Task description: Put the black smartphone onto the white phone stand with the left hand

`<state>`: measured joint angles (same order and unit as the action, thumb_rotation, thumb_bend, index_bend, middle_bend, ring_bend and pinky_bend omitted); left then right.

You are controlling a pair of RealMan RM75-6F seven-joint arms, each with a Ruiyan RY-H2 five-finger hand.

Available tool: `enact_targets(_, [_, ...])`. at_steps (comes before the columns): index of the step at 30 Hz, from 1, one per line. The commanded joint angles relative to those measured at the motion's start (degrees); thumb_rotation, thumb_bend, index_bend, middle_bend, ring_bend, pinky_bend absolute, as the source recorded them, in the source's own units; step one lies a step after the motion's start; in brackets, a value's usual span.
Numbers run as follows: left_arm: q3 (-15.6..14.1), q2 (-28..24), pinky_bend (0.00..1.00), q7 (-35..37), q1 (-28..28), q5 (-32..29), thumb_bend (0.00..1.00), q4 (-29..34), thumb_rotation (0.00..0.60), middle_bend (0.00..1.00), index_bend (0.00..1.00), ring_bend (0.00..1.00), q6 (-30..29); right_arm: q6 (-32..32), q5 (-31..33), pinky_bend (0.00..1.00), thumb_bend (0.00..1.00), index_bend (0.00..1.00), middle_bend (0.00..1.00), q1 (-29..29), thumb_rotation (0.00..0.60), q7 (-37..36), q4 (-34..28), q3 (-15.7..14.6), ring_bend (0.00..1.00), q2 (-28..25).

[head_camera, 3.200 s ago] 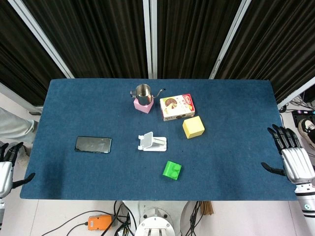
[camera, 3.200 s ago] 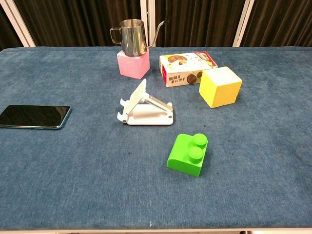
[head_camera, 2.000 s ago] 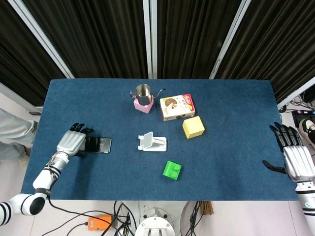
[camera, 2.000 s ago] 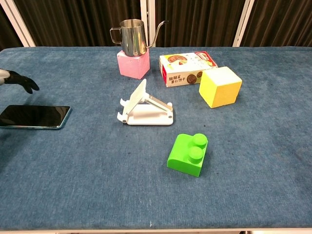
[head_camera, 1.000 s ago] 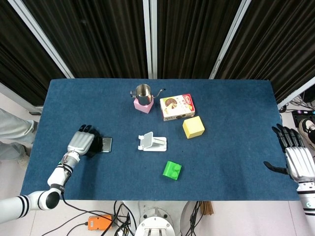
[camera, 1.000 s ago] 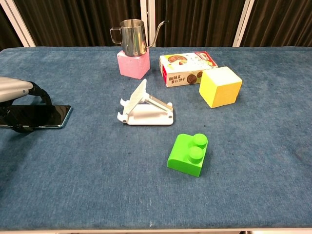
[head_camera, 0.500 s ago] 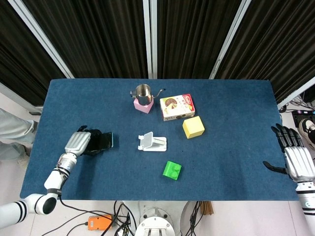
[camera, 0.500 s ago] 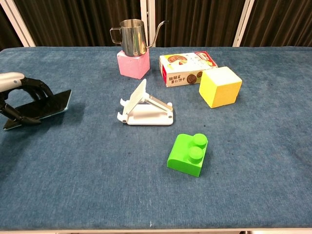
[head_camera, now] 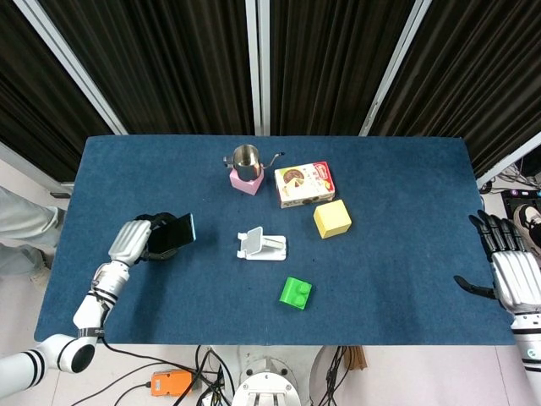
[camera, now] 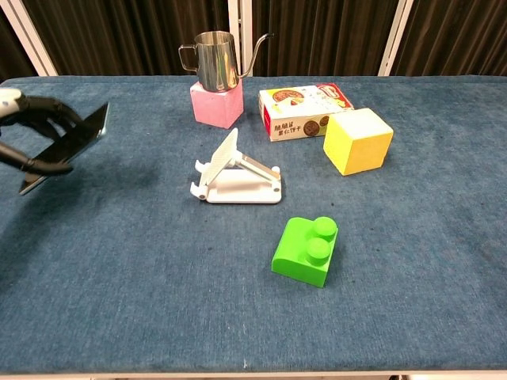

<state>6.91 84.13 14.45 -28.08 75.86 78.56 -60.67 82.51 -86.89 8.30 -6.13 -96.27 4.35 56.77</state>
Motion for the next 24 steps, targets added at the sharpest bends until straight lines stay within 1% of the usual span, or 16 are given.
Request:
enact_targets(1, [1.8,1.7,0.25,7.2,-0.5,3.4,0.22,1.2,0.6,0.57,0.48,0.48,-2.7,0.2,0.0,0.0,0.26,0.0,0.05,-0.2,0.6,0.2,-0.3,0.0,0.0,-0.3])
enact_targets(5, [3.2,5.4,0.25,11.8,-2.0,5.0,0.23,-0.2,0.6,0.57,0.48,0.45,-3.9,0.3,0.2,0.0,0.26,0.0,0.05,-0.5,0.6,0.2,-0.5,-0.1,0.0,-0.6])
enact_targets(10, [3.7,9.8,0.25,14.9,-4.0,7.0,0.23,-3.6,0.6,0.56,0.48,0.42,-4.6,0.6,0.5,0.0,0.26,0.0,0.05,-1.0,0.6,0.4,-0.6,-0.3,0.0,-0.7])
enact_targets(16, [4.7,15.8,0.25,21.2,-5.4,7.4,0.23,-7.8,0.6,0.56,0.48,0.4,-6.1,0.9,1.0,0.0,0.26,0.0,0.05,-1.7,0.6,1.1,-1.1,-0.5,0.0,-0.8])
enact_targets(24, [3.6,21.0,0.25,24.8,-6.2,9.4,0.22,-13.0,0.6,0.54,0.48,0.37,-8.4,0.2,1.4,0.0,0.26,0.0,0.05,-1.6,0.6,1.8,-1.4,-0.5,0.0,-0.6])
